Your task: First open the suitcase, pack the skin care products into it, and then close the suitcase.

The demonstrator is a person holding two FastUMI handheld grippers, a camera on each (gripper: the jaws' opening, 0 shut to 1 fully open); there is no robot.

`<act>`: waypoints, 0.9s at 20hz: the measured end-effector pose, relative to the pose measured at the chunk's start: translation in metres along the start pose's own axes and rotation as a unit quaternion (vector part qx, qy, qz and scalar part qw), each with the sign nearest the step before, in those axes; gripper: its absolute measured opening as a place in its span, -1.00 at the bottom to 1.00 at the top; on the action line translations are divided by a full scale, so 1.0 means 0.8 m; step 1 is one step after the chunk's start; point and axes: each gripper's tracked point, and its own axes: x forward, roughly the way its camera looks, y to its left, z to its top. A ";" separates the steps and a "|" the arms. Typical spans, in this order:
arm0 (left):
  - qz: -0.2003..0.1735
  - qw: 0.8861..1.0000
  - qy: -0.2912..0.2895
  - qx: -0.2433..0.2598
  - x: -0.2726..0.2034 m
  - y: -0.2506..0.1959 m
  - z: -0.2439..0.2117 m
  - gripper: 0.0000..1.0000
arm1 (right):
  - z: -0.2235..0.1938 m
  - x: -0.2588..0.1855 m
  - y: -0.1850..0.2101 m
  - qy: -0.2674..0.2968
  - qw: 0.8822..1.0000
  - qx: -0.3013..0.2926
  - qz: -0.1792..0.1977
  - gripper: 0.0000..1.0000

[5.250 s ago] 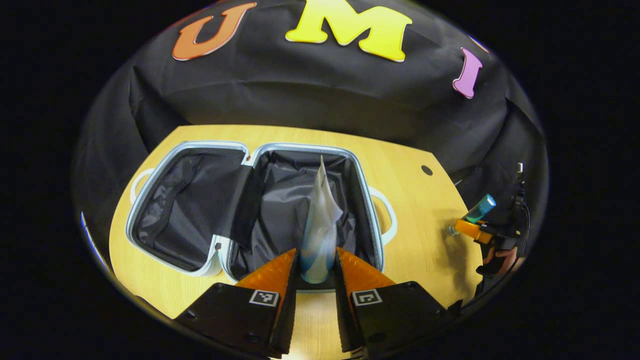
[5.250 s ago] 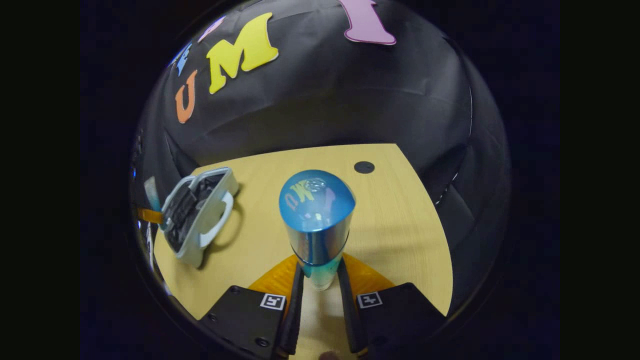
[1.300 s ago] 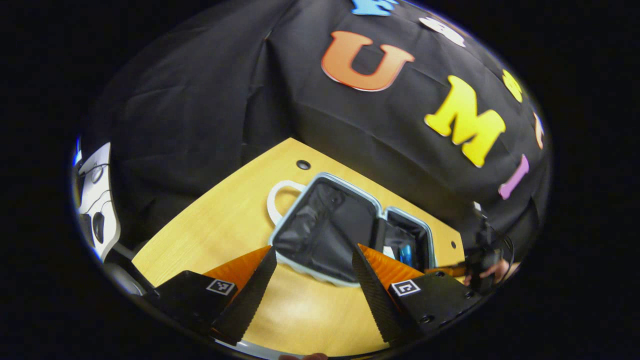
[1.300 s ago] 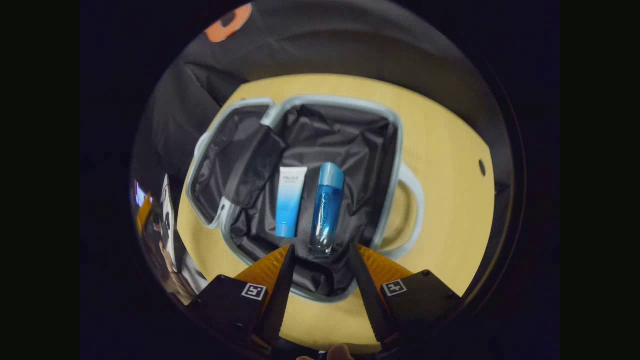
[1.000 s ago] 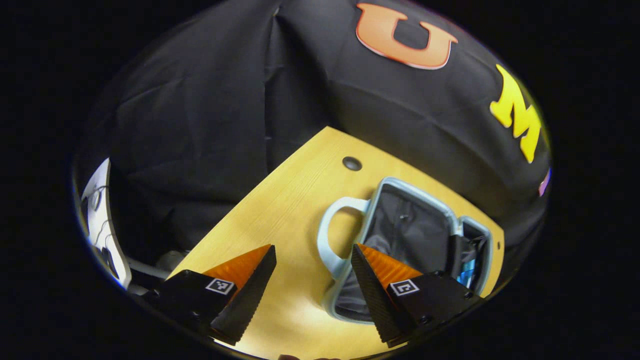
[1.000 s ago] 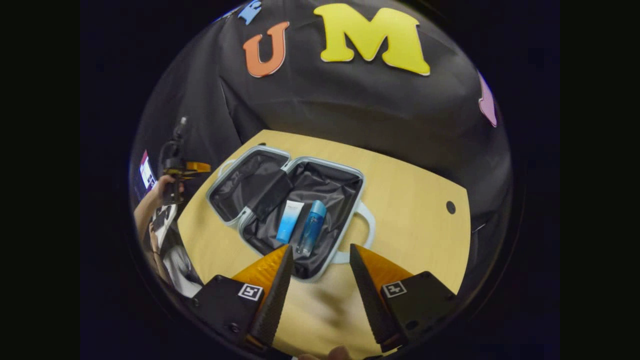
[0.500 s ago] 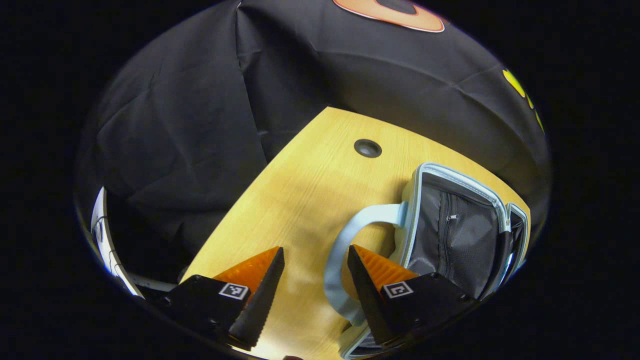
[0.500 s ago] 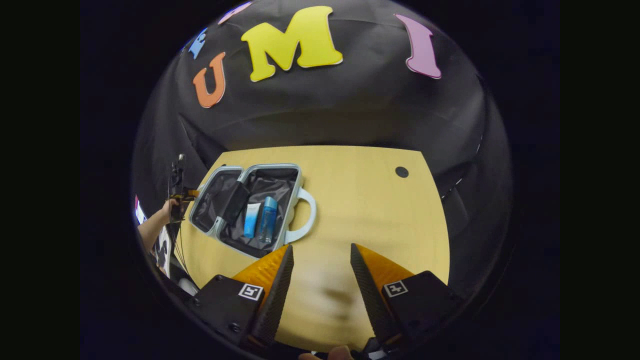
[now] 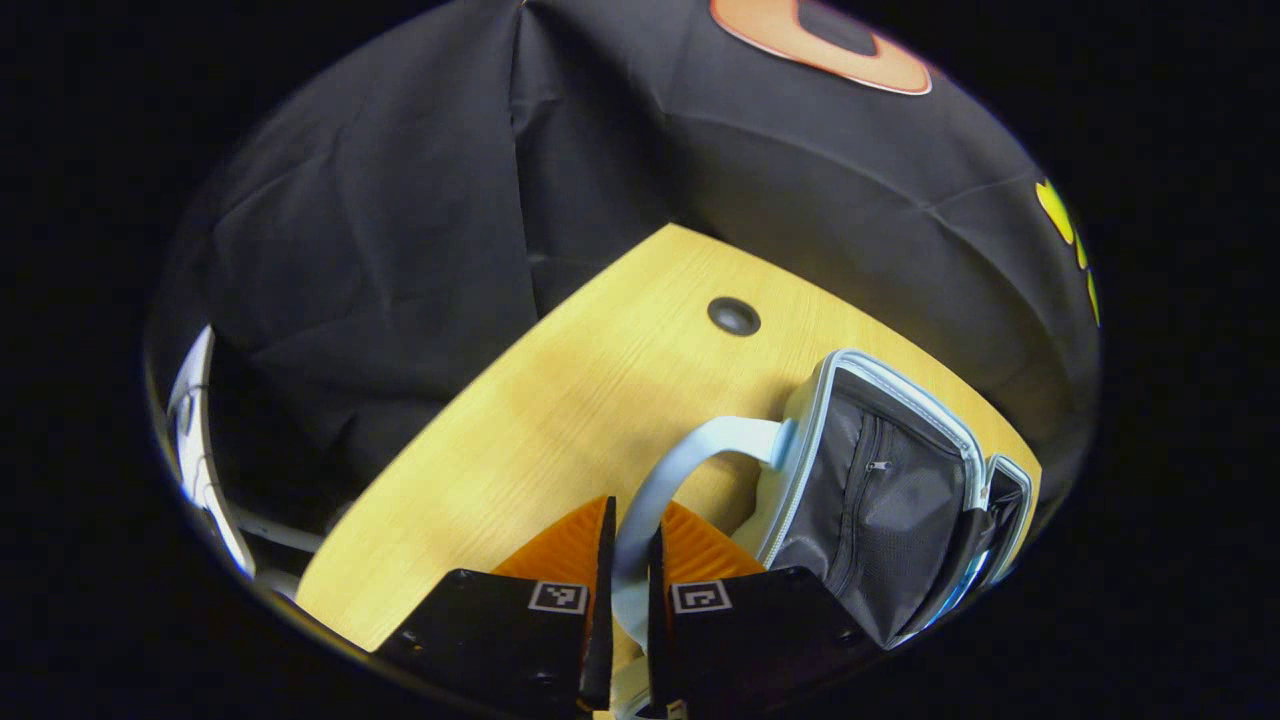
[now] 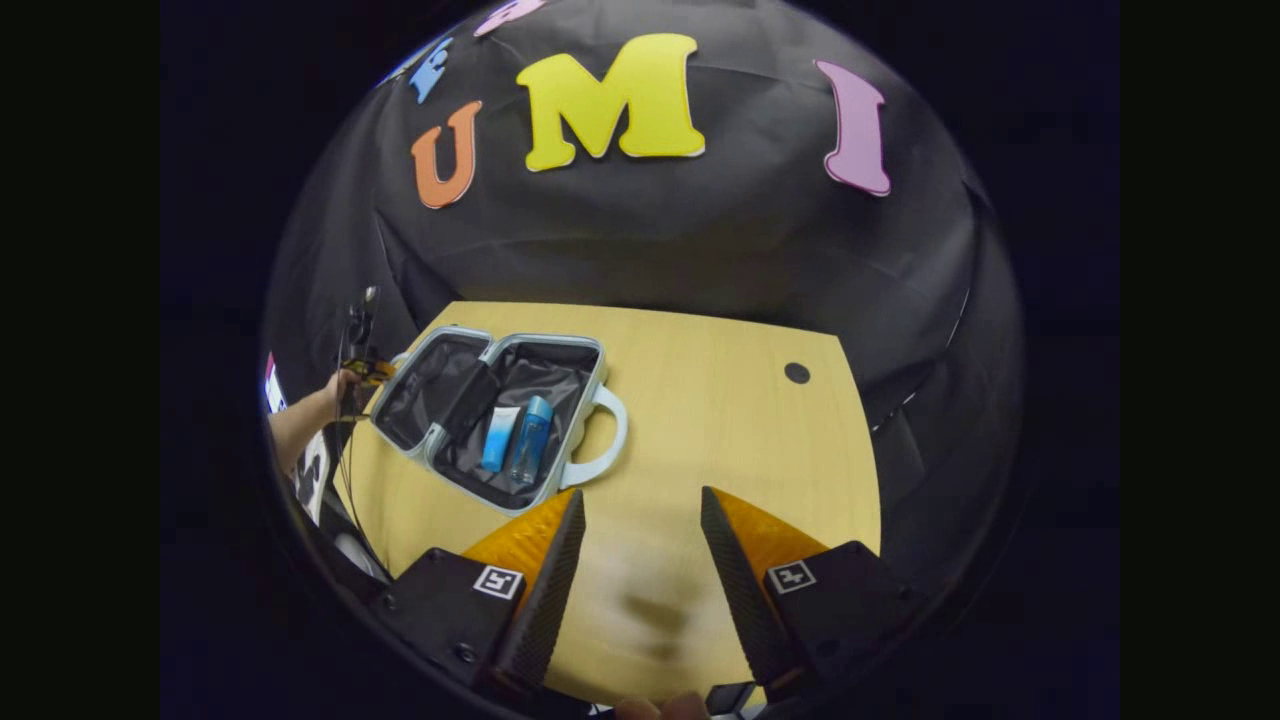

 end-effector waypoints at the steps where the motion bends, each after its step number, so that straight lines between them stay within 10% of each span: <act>1: 0.002 1.000 -0.012 0.006 -0.018 -0.006 0.014 -0.67 | 0.004 -0.005 -0.002 -0.015 1.000 -0.003 -0.001 0.42; 10: -0.032 0.987 -0.153 0.036 -0.262 -0.171 0.097 -0.68 | 0.020 -0.070 -0.067 -0.133 0.991 0.010 -0.031 0.41; 18: -0.161 0.961 -0.206 0.091 -0.352 -0.442 -0.004 -0.69 | -0.006 -0.119 -0.163 -0.151 0.985 0.024 -0.077 0.41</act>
